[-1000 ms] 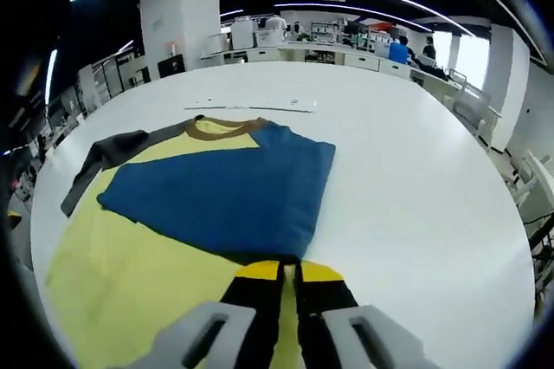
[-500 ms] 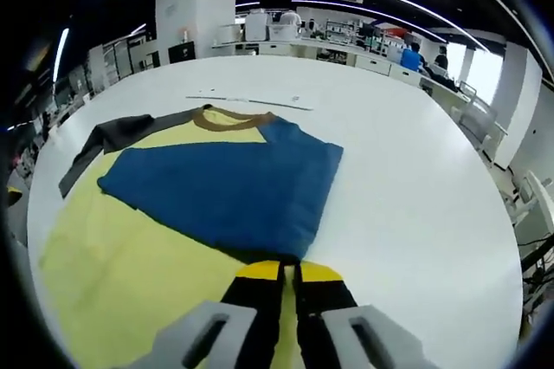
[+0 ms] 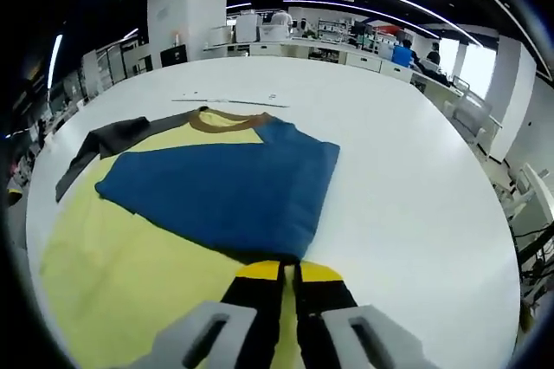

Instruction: Fold the garment on the visible template until the final outline fits inside the template.

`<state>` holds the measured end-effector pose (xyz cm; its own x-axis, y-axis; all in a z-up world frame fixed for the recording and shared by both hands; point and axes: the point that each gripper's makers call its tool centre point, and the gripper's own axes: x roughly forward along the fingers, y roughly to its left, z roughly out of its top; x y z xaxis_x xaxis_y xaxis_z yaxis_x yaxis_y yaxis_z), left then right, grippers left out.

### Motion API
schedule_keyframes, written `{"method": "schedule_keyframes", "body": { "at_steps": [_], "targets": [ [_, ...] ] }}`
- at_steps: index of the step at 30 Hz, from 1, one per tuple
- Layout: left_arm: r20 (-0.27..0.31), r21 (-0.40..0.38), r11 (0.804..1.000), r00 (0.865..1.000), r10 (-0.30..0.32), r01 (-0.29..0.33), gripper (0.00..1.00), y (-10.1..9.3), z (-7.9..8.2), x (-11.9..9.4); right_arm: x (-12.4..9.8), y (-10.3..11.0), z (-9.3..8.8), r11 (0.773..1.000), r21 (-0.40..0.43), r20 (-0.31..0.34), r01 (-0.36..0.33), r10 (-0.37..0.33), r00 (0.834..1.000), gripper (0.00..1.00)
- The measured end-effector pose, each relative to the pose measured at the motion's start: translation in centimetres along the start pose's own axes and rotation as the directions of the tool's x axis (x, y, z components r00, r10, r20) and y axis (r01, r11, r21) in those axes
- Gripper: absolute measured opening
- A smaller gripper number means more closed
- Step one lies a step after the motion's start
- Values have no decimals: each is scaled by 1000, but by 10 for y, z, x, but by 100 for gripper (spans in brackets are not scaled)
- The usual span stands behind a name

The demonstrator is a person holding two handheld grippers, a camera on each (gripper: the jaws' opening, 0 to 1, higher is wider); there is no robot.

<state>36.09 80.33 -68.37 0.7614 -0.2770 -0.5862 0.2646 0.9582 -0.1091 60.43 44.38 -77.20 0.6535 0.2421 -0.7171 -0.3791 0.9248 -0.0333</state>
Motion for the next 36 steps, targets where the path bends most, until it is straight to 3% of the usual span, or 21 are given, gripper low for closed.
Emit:
{"method": "schedule_keyframes", "body": {
  "at_steps": [8,10,12,16,23,25,29,36],
  "targets": [
    [-7,-3,1000,1000,15,-15,95,6,-1,-2,0,-8,-1,1000,16,0,-13,13,1000,1],
    [-8,-7,1000,1000,21,-21,95,9,-2,-2,0,-7,-1,998,55,9,-29,28,1000,3],
    [-8,-10,999,1000,30,-31,95,12,-2,-2,-1,-9,-1,997,69,22,-35,33,999,11],
    [-2,-14,999,999,51,-51,93,21,-1,-3,-7,-6,6,998,34,60,-56,54,997,36],
    [19,-9,996,996,91,-90,87,40,5,1,-23,4,14,993,-7,80,-114,114,990,67],
    [16,15,995,995,96,-97,85,46,7,5,-28,7,10,991,-69,46,-113,117,992,71],
    [42,14,994,993,109,-110,81,59,16,10,-40,20,14,985,-53,69,-164,168,983,77],
    [102,5,989,984,143,-145,72,86,36,21,-69,40,20,966,-107,82,-237,246,966,88]
  ]
}}
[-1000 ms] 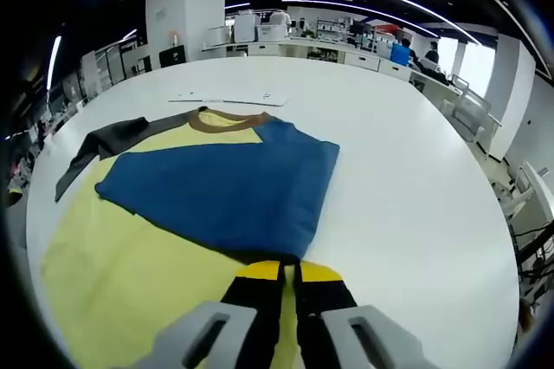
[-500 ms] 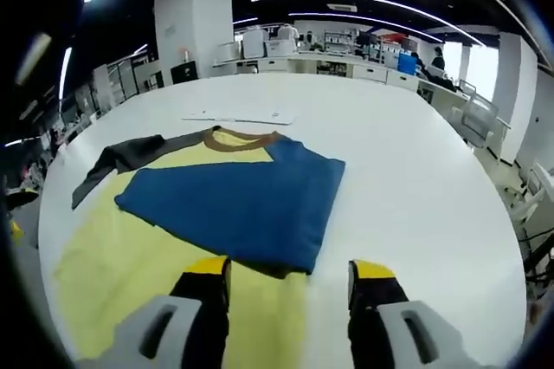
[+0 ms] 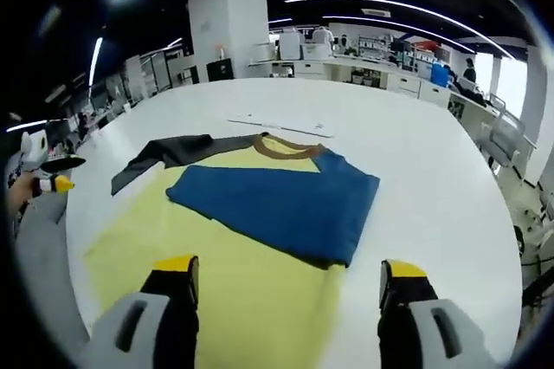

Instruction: Fold the garment on the visible template until the final outline fits inside the template.

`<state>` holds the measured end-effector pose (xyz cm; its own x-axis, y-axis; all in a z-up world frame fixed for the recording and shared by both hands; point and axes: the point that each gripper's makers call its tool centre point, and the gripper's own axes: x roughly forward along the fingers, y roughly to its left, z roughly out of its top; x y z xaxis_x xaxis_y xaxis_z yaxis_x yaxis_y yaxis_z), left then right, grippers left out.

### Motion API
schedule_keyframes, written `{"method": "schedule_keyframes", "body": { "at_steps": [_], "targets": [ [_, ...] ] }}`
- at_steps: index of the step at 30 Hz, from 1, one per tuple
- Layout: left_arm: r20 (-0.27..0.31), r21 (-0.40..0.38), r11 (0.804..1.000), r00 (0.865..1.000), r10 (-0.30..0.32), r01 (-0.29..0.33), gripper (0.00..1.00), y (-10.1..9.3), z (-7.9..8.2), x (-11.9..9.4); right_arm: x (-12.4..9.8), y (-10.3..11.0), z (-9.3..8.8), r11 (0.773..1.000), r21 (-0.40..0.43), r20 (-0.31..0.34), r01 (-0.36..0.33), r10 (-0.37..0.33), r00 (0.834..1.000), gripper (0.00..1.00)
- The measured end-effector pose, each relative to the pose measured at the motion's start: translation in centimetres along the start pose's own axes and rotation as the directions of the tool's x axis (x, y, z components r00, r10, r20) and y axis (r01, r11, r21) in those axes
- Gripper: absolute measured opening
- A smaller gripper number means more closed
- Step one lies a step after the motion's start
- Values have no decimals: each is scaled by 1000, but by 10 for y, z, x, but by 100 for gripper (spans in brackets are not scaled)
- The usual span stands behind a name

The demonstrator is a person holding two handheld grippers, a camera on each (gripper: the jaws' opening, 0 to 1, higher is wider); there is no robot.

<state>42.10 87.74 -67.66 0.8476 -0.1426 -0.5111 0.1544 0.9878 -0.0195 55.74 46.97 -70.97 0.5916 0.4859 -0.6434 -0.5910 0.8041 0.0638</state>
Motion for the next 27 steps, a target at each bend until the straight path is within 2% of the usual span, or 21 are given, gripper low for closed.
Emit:
{"method": "schedule_keyframes", "body": {
  "at_steps": [7,9,12,15,20,24,27],
  "targets": [
    [24,-29,999,999,33,-33,66,25,10,22,-24,17,6,998,-27,19,-57,57,998,95],
    [33,-52,998,999,29,-27,64,27,12,29,-32,27,7,994,0,24,-107,107,994,95],
    [47,-24,999,998,42,-41,61,32,15,37,-44,36,10,992,-2,37,-122,122,992,99],
    [41,-37,998,998,54,-52,56,38,15,46,-54,45,14,991,-20,53,-135,136,989,99],
    [44,9,998,997,62,-63,51,42,20,62,-72,60,23,984,-20,81,-176,177,981,99],
    [48,9,997,996,79,-79,45,43,23,76,-80,66,27,984,-31,94,-174,176,980,99],
    [31,28,993,993,112,-113,46,50,21,86,-86,71,27,982,-40,83,-183,186,979,99]
  ]
}}
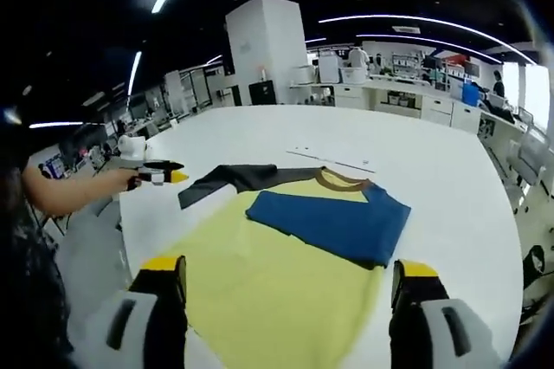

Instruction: Fold the garment on the visible template until the final outline fits inside the template.

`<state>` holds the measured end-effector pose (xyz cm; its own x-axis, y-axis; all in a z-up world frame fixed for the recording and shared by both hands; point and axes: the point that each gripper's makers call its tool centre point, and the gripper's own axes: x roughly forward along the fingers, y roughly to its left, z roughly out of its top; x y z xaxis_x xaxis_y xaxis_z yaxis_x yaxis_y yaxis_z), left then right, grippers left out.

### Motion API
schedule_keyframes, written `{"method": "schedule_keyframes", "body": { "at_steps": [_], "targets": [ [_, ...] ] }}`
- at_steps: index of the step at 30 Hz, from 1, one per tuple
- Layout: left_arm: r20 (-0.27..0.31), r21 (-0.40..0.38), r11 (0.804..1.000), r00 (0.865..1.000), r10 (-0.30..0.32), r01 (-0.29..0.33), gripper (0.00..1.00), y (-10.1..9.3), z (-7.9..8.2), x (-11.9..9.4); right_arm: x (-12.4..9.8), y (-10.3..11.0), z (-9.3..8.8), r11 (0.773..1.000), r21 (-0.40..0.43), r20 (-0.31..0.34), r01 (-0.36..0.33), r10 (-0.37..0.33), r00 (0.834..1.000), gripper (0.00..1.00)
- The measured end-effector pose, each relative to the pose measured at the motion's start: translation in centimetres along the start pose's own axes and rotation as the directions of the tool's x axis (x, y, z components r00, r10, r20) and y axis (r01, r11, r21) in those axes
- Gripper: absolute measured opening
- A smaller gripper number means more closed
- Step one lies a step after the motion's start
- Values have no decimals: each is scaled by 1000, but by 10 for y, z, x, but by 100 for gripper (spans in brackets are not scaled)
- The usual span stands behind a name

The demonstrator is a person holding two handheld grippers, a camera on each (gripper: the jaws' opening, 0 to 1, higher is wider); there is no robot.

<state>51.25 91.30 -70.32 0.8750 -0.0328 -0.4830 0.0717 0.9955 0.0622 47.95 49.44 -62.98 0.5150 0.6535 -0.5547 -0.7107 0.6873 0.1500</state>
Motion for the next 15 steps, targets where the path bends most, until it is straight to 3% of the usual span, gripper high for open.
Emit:
{"method": "schedule_keyframes", "body": {
  "at_steps": [4,8,15],
  "targets": [
    [0,13,1000,1000,-2,2,42,1,0,16,-7,2,4,1000,-7,9,6,-6,1000,99],
    [-34,58,998,999,-5,7,38,0,-10,29,-10,0,3,1000,-5,12,23,-23,1000,99],
    [-65,96,995,997,29,-23,26,6,-26,44,-11,-10,-13,995,-41,-43,86,-87,995,99]
  ]
}}
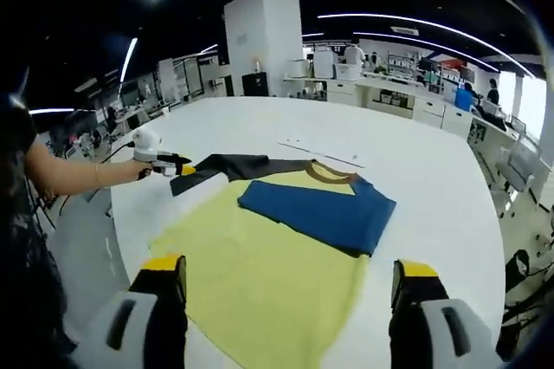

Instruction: Fold the garment on the visible template until the final outline fits inside the template.

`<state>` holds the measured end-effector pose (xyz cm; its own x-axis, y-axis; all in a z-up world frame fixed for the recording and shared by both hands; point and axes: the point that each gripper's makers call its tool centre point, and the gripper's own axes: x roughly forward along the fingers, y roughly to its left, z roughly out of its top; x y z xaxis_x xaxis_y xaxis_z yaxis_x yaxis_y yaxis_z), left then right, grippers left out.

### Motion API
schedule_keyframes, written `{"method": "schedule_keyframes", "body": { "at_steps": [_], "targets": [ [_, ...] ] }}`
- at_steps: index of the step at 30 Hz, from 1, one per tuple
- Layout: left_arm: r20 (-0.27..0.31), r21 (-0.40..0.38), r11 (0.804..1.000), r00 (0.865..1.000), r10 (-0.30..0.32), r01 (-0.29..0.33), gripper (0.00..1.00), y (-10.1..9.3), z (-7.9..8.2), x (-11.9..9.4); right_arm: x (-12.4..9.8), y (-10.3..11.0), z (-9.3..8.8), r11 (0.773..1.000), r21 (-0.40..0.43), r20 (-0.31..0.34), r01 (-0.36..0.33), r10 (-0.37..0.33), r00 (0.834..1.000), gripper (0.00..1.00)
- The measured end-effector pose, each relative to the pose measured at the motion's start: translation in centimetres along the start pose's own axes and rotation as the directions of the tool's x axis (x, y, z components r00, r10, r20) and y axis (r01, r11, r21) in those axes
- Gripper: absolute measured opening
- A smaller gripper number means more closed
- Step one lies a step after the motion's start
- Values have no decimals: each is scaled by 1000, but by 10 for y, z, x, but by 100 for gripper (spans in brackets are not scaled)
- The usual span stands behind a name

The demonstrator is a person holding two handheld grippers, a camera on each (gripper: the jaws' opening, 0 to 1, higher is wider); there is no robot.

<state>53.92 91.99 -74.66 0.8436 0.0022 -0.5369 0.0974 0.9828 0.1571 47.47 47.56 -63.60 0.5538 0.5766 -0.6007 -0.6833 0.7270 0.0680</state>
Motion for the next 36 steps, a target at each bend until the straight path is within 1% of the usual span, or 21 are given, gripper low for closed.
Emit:
{"method": "schedule_keyframes", "body": {
  "at_steps": [2,3,5,6,7,8,9,10,12,13,15,16,18,21,22,25,26,28,30,32,36],
  "targets": [
    [-4,16,1000,1000,4,-4,23,2,-3,4,1,-3,-4,1000,16,-5,7,-7,1000,99],
    [-21,24,1000,1000,11,-10,22,4,-6,6,1,-5,-7,1000,22,-11,12,-12,1000,99],
    [-38,15,1000,999,19,-19,22,7,-11,8,2,-8,-10,999,34,-14,26,-25,1000,98],
    [-38,14,1000,999,19,-18,22,7,-12,9,2,-8,-11,999,38,-19,28,-27,999,98],
    [-18,2,1000,1000,18,-18,21,7,-9,9,2,-9,-12,999,39,-19,30,-29,999,98],
    [-28,9,1000,999,18,-18,20,8,-10,10,2,-9,-13,999,43,-19,33,-32,999,97],
    [-22,12,1000,1000,21,-21,19,9,-9,11,2,-10,-13,998,47,-21,34,-34,999,97],
    [-21,12,1000,1000,22,-22,16,10,-8,12,2,-11,-14,998,50,-23,37,-36,999,97],
    [-38,-14,1000,999,6,-6,5,9,-9,16,1,-13,-16,997,57,-23,47,-46,999,97],
    [-50,-15,1000,999,12,-13,0,10,-10,16,1,-14,-16,997,60,-23,49,-47,999,96],
    [-68,16,1000,997,20,-19,0,11,-9,16,0,-15,-17,996,71,-21,53,-52,998,96],
    [-70,10,1000,997,23,-23,0,12,-6,15,-1,-14,-17,996,70,-21,54,-53,998,96],
    [-53,11,999,998,46,-45,0,17,1,11,-2,-15,-18,996,70,-22,58,-57,998,96],
    [-18,26,998,998,58,-57,0,18,14,3,-3,-15,-21,995,84,-21,60,-58,998,95],
    [-5,61,996,998,66,-65,0,18,19,0,-3,-15,-22,994,89,-25,61,-59,998,95],
    [12,68,995,998,66,-67,0,14,28,-9,-3,-15,-25,994,92,-30,64,-62,998,95],
    [36,58,996,997,69,-71,0,13,34,-13,-3,-15,-25,994,93,-30,65,-62,998,95],
    [52,62,996,996,67,-71,0,9,41,-19,-4,-15,-25,993,98,-29,65,-63,998,94],
    [83,69,995,995,63,-69,0,2,53,-26,-4,-14,-25,992,104,-28,64,-62,998,94],
    [128,92,994,991,40,-52,0,-10,67,-32,-4,-15,-25,992,108,-26,66,-64,998,93],
    [183,117,993,983,-9,-13,0,-37,92,-38,-4,-14,-24,992,112,-25,63,-61,998,93]
  ]
}}
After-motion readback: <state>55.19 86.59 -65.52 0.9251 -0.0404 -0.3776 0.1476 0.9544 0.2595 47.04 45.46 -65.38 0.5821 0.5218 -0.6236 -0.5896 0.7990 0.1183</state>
